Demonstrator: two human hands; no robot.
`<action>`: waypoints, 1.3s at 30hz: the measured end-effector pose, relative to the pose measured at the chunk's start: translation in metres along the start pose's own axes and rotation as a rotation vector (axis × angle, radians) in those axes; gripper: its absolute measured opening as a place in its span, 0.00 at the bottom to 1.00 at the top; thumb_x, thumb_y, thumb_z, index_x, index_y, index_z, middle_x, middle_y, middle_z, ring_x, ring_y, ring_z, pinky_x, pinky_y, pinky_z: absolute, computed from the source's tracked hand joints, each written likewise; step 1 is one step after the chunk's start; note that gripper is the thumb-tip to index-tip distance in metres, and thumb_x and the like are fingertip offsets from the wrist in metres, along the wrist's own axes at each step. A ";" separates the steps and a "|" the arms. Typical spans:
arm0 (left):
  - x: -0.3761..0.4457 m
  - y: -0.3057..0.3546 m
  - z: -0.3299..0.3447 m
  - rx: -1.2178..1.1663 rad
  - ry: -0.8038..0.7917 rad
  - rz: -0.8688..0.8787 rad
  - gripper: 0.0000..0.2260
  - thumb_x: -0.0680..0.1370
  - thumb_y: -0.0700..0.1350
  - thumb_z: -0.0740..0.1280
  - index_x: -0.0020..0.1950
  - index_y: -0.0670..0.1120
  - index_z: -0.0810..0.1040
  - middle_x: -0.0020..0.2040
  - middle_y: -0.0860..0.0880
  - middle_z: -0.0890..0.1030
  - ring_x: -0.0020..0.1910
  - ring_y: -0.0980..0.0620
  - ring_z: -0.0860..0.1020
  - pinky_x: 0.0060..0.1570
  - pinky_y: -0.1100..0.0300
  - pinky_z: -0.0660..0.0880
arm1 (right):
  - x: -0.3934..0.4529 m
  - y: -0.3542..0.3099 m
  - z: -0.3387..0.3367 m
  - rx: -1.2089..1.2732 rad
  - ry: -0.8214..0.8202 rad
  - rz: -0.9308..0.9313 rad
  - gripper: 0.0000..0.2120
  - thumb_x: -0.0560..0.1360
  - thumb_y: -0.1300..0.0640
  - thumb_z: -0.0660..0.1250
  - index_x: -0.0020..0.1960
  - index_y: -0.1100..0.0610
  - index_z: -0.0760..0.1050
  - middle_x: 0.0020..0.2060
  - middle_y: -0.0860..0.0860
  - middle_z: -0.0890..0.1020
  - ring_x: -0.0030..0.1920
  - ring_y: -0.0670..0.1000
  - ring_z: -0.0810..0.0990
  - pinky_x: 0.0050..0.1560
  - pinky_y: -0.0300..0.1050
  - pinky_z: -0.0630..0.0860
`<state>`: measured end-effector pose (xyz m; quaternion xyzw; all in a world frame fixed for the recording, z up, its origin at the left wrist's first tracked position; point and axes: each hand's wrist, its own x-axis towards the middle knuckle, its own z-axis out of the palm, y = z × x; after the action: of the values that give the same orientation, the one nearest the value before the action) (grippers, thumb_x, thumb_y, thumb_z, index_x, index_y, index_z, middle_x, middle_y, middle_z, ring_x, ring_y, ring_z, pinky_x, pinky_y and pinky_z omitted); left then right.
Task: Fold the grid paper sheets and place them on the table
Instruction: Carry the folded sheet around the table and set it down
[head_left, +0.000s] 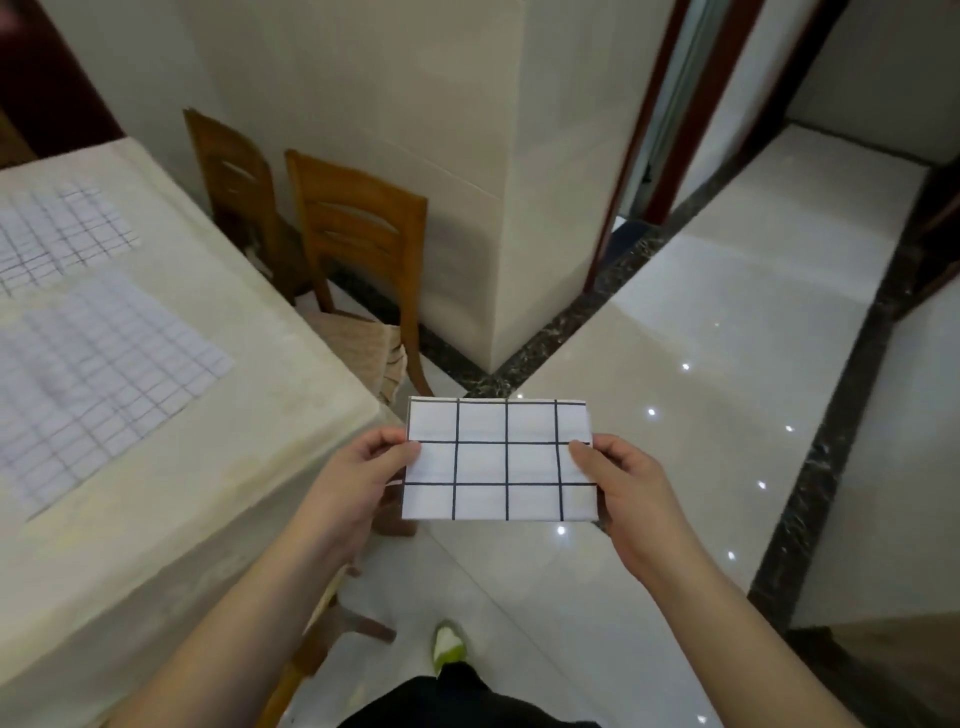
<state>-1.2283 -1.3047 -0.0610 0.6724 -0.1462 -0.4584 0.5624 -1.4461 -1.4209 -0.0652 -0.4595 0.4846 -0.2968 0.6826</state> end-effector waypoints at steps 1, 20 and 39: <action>0.011 0.002 -0.006 -0.019 0.017 -0.008 0.03 0.78 0.39 0.67 0.44 0.44 0.78 0.38 0.47 0.82 0.36 0.50 0.79 0.37 0.58 0.75 | 0.013 -0.003 0.009 -0.011 -0.021 0.011 0.06 0.77 0.59 0.68 0.53 0.58 0.81 0.48 0.57 0.86 0.47 0.56 0.83 0.40 0.45 0.78; 0.148 0.040 -0.006 -0.137 0.226 -0.079 0.03 0.79 0.39 0.67 0.45 0.44 0.77 0.42 0.46 0.82 0.41 0.49 0.79 0.38 0.59 0.75 | 0.215 -0.048 0.066 -0.148 -0.237 0.117 0.05 0.76 0.59 0.69 0.52 0.57 0.82 0.46 0.57 0.85 0.49 0.59 0.84 0.49 0.55 0.81; 0.208 0.049 0.017 -0.365 0.746 -0.103 0.03 0.80 0.40 0.64 0.49 0.42 0.78 0.43 0.44 0.78 0.40 0.48 0.74 0.39 0.58 0.77 | 0.377 -0.089 0.149 -0.444 -0.760 0.168 0.07 0.78 0.57 0.67 0.54 0.56 0.79 0.45 0.50 0.86 0.45 0.49 0.85 0.42 0.42 0.81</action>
<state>-1.1146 -1.4796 -0.1107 0.6882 0.1851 -0.2293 0.6630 -1.1701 -1.7272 -0.1142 -0.6305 0.2870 0.0606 0.7187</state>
